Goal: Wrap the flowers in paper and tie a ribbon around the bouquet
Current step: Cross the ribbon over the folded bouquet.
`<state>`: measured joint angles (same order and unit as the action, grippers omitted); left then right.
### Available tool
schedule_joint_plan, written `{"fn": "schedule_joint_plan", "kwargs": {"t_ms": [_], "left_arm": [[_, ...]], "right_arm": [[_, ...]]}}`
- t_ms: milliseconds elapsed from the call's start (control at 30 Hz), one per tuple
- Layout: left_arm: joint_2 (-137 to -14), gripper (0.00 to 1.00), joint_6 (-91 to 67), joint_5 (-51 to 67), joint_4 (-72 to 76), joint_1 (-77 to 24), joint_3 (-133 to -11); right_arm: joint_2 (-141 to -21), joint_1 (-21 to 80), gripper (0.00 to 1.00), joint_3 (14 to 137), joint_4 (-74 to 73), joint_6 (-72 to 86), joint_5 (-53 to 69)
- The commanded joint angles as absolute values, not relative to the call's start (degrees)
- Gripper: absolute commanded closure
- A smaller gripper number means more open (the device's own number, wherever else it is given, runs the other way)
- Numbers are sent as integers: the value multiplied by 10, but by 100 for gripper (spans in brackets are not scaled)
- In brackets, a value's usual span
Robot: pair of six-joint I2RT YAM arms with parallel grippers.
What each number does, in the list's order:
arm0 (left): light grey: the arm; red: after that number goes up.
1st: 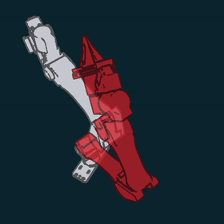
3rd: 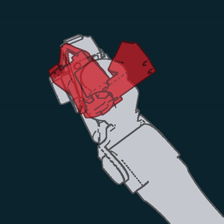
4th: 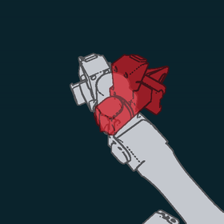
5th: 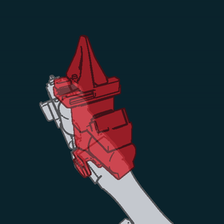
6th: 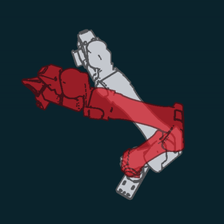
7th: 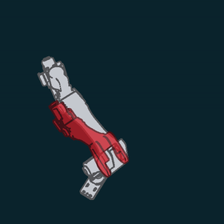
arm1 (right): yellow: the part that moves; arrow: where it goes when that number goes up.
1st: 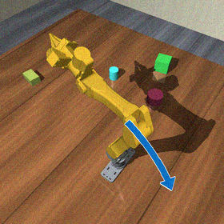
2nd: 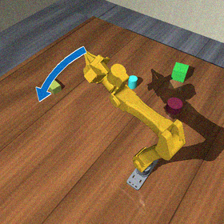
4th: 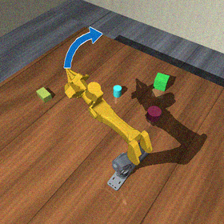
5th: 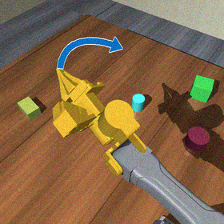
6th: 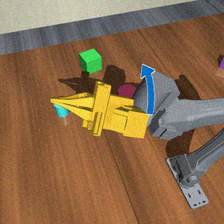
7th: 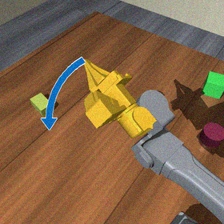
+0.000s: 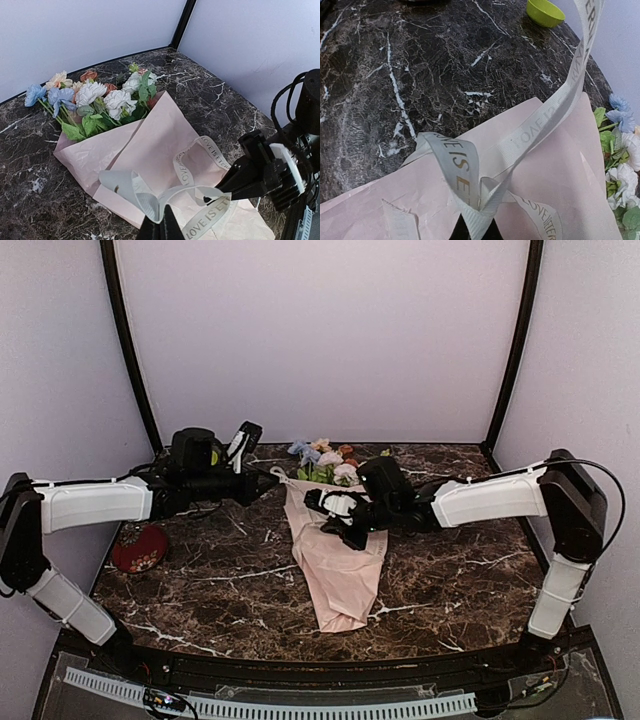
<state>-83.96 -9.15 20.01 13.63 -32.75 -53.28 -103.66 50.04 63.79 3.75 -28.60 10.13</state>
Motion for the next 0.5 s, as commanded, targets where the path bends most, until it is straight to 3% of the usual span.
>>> {"fn": "schedule_joint_plan", "kwargs": {"t_ms": [0, 300, 467], "left_arm": [[-855, 100, -83, 187, 144, -328, -543], [-877, 100, -90, 183, 146, -327, -526], [-887, 100, -99, 191, 146, -328, -523]], "right_arm": [[-1015, 475, 100, 673, -49, -188, 237], [-1036, 418, 100, 716, -98, -37, 447], [-1076, 412, 100, 773, -210, -63, 548]]}}
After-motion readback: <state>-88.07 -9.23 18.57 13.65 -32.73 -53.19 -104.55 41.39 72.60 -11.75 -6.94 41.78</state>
